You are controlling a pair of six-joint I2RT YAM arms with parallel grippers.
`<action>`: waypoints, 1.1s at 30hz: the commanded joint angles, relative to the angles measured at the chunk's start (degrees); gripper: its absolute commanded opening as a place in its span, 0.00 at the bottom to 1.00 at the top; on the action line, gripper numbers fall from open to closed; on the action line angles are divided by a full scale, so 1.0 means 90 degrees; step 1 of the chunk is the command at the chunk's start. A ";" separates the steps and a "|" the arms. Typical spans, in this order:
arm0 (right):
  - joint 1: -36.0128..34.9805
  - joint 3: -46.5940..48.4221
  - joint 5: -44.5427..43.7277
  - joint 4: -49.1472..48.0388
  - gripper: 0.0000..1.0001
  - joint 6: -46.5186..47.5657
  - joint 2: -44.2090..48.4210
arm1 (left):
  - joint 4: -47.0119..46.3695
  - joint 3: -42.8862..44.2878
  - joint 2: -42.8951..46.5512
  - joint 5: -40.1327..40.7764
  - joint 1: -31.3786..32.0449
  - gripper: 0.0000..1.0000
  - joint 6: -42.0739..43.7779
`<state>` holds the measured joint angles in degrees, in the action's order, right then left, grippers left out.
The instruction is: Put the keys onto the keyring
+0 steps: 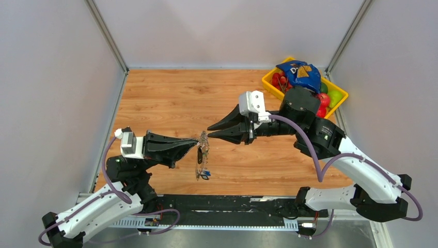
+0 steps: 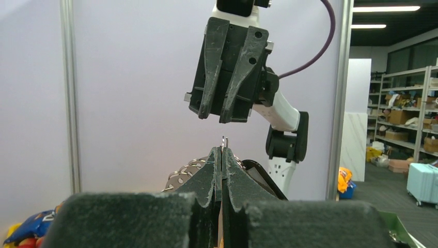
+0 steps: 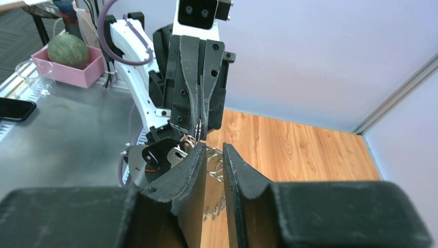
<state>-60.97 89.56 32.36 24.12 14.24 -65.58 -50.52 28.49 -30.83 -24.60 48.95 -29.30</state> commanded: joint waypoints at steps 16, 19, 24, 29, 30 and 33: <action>-0.0273 0.0834 0.0677 -0.0607 0.25 -0.0837 -0.0699 | -0.2045 -0.0019 -0.0217 0.0726 0.0010 0.00 -0.0557; -0.0327 0.0875 0.0564 -0.0707 0.24 -0.0876 -0.0756 | -0.2065 -0.0058 -0.0213 0.0738 0.0003 0.00 -0.0553; -0.0389 0.1016 0.0508 -0.0823 0.24 -0.0918 -0.0926 | -0.2087 -0.0084 -0.0204 0.0724 0.0008 0.00 -0.0535; -0.0449 0.1125 0.0477 -0.0878 0.24 -0.0927 -0.1069 | -0.2087 -0.0115 -0.0156 0.0717 0.0010 0.00 -0.0528; -0.0457 0.1120 0.0465 -0.0877 0.24 -0.0928 -0.1088 | -0.2089 -0.0123 -0.0152 0.0721 0.0010 0.00 -0.0521; -0.0483 0.1103 0.0412 -0.0883 0.24 -0.0910 -0.1122 | -0.2087 -0.0137 -0.0109 0.0709 0.0005 0.00 -0.0519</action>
<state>-64.73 97.25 36.51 18.83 6.66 -75.29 -65.65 27.33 -32.62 -18.92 48.95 -33.36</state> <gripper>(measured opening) 0.242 0.008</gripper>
